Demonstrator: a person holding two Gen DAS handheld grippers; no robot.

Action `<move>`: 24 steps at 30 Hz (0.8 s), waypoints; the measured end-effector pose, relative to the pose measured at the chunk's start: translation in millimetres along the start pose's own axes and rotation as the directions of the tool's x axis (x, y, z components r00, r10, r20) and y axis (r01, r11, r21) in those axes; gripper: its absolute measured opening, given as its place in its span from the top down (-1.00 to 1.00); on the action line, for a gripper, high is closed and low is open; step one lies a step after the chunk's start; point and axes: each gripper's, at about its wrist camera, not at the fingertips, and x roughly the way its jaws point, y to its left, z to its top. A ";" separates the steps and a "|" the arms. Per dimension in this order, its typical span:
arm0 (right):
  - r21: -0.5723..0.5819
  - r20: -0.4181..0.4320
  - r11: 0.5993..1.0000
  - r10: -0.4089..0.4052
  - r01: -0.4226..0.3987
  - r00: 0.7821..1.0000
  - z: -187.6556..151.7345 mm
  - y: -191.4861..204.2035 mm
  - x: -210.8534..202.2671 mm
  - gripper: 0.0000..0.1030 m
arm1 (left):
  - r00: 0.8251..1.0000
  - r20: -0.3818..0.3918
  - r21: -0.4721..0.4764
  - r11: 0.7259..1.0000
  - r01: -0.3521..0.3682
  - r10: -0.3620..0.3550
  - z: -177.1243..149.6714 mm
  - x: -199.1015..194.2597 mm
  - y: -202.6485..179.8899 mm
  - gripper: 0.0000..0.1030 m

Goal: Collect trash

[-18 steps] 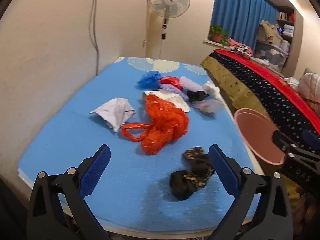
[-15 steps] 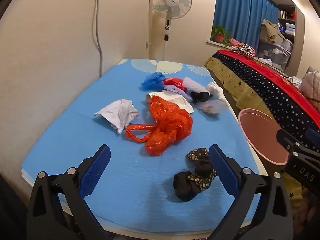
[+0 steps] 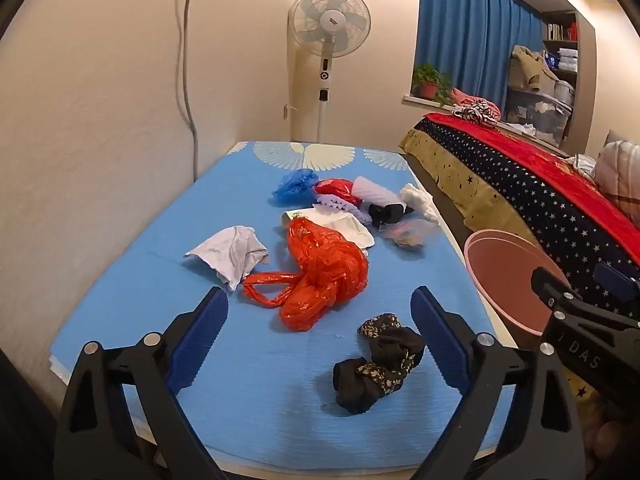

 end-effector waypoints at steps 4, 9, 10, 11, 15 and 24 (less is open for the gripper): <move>-0.007 -0.003 1.000 0.005 -0.005 1.000 0.3 2.7 -0.4 -0.77 | 1.000 -0.003 0.001 1.000 0.009 -0.009 -0.7 -0.2 -0.4 -0.74; -0.006 -0.003 1.000 0.007 -0.007 1.000 0.6 2.9 -0.9 -0.77 | 1.000 -0.010 -0.007 1.000 0.016 -0.016 -1.0 -0.3 0.5 -0.74; -0.006 -0.003 1.000 0.008 -0.008 1.000 0.8 3.2 -0.9 -0.77 | 1.000 -0.011 -0.010 1.000 0.017 -0.017 -1.1 -0.1 1.0 -0.74; -0.007 -0.003 1.000 0.007 -0.007 1.000 0.9 3.4 -0.9 -0.77 | 1.000 -0.011 -0.012 1.000 0.017 -0.017 -1.0 -0.2 1.1 -0.74; -0.010 -0.003 1.000 0.011 -0.011 1.000 1.5 4.7 -1.5 -0.77 | 1.000 -0.007 -0.010 1.000 0.021 -0.021 -0.9 -1.6 0.4 -0.74; -0.010 0.001 1.000 0.013 -0.013 1.000 2.4 6.5 -2.8 -0.77 | 1.000 -0.008 -0.009 1.000 0.024 -0.024 -0.9 -1.3 0.3 -0.74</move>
